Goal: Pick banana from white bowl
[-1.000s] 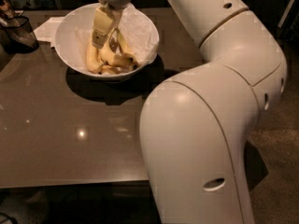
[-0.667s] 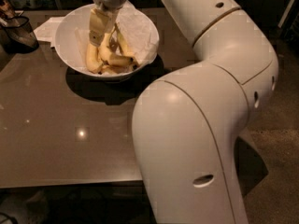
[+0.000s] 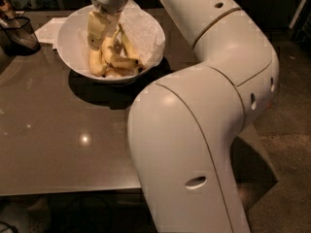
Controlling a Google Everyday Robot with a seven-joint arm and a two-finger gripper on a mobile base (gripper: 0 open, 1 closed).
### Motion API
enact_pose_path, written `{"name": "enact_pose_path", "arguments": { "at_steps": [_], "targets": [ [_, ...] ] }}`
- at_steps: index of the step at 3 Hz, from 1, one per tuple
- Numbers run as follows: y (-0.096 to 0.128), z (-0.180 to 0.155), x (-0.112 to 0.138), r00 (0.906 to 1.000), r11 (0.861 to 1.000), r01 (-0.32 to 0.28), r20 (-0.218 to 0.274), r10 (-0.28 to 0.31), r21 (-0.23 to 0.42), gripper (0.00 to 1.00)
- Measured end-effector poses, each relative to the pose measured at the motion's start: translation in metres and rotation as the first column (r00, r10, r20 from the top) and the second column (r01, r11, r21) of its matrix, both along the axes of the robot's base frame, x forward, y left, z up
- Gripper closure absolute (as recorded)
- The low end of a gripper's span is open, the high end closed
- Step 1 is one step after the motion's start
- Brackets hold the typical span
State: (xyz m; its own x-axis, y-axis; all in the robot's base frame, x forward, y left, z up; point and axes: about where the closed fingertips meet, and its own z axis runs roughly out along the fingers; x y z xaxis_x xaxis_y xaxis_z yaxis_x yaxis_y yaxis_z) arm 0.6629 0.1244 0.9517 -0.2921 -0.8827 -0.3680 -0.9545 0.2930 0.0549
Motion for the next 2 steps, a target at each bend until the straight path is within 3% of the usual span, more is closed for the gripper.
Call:
{"name": "enact_pose_path", "arguments": {
  "at_steps": [2],
  "targets": [
    [-0.0113,-0.0157,-0.0029,0.9956,0.998,0.057,-0.076,-0.055,0.020,0.45]
  ]
}}
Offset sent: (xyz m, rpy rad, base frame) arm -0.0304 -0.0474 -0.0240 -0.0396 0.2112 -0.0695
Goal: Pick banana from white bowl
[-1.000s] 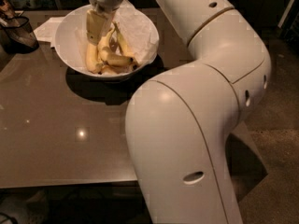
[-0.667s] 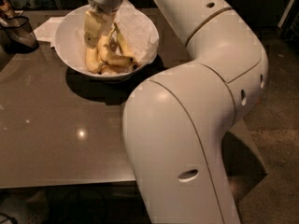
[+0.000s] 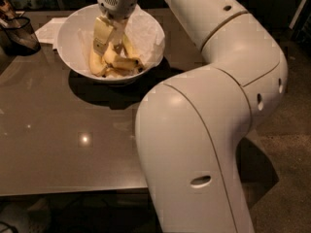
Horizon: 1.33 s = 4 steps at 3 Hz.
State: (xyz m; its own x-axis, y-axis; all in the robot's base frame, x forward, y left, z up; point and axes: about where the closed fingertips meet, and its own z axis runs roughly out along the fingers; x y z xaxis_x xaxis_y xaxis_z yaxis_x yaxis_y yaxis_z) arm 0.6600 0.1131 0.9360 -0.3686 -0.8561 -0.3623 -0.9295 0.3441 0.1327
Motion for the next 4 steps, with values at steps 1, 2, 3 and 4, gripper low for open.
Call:
{"name": "enact_pose_path", "arguments": {
  "at_steps": [1,2,3,4],
  "targets": [
    [-0.009,-0.006,0.001,0.9988,0.999,0.035,-0.034,-0.035,0.019,0.41],
    [-0.014,-0.009,0.003,0.9967,0.998,0.063,-0.052,-0.062,0.018,0.42],
    [-0.016,-0.011,0.008,0.9949,0.996,0.085,-0.053,-0.086,-0.003,0.44],
    [-0.016,-0.013,0.015,0.9928,0.994,0.109,-0.048,-0.110,-0.018,0.46]
  ]
}}
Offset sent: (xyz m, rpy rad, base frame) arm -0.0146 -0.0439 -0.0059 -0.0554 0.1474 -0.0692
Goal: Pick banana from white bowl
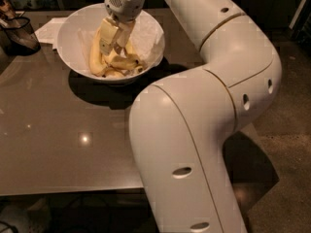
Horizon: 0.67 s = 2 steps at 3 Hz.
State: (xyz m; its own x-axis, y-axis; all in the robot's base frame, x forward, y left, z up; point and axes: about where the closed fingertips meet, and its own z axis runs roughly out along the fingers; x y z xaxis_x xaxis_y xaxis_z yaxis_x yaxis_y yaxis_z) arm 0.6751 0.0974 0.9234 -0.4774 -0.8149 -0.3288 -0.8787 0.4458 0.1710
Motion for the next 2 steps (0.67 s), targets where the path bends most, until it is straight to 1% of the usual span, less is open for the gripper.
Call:
{"name": "enact_pose_path", "arguments": {
  "at_steps": [1,2],
  "targets": [
    [-0.0005,-0.0039,0.0057,0.9998,1.000,0.019,-0.005,-0.019,-0.005,0.49],
    [-0.0004,-0.0102,0.0098,0.9994,1.000,0.029,-0.018,-0.029,-0.004,0.44]
  ]
}}
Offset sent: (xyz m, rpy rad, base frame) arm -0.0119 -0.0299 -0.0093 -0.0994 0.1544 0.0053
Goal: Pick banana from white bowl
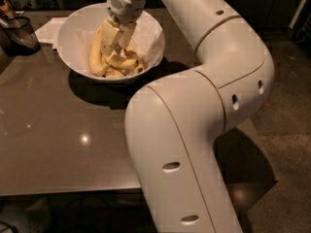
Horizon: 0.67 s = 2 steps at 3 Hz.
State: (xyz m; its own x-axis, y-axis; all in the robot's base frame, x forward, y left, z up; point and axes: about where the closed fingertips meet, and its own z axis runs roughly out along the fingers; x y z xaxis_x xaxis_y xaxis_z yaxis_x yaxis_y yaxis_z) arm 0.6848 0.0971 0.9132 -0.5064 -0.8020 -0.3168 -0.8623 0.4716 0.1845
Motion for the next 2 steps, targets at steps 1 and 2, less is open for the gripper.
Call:
{"name": "enact_pose_path", "arguments": {
  "at_steps": [1,2],
  "targets": [
    [0.0030,-0.0057,0.0031,1.0000,1.000,0.001,-0.008,-0.001,-0.004,0.43],
    [0.0079,-0.0107,0.0055,0.9999,1.000,-0.002,-0.011,0.001,-0.015,0.46]
  ]
}}
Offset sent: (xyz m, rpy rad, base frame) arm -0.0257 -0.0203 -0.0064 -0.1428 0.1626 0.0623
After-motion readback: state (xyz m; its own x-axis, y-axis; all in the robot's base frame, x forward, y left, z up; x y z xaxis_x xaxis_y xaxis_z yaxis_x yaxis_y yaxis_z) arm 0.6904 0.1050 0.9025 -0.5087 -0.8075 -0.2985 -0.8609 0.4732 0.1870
